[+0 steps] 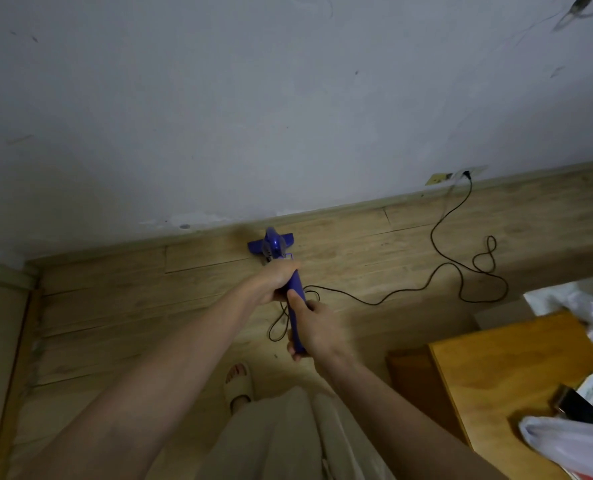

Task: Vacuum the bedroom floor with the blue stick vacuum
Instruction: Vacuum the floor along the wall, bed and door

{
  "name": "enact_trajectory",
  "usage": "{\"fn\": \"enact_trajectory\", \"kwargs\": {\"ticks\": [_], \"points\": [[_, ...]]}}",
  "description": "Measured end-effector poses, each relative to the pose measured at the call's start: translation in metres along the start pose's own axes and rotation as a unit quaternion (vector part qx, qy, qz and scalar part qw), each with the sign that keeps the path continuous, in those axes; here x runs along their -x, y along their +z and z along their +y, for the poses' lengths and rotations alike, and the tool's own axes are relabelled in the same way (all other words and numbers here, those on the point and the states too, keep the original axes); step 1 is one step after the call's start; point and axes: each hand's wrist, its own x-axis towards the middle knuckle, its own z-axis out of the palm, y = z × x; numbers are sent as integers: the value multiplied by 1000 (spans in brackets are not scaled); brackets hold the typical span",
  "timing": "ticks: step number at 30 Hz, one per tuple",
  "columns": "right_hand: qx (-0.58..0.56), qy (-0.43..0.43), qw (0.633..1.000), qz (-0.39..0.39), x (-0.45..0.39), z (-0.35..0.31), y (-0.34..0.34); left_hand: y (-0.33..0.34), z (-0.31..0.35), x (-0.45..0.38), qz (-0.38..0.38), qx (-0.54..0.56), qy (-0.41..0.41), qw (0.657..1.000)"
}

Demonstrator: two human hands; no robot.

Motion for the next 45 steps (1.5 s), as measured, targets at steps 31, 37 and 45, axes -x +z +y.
{"fn": "enact_trajectory", "kwargs": {"ticks": [31, 37, 45], "points": [[10, -10, 1000, -10, 24, 8, 1, -3, -16, 16, -17, 17, -17, 1000], [36, 2, 999, 4, -1, 3, 2, 0, -4, 0, 3, -1, -6, 1000], [39, 21, 999, -4, 6, -26, -2, -15, 17, -3, -40, 6, -46, 998]]}}
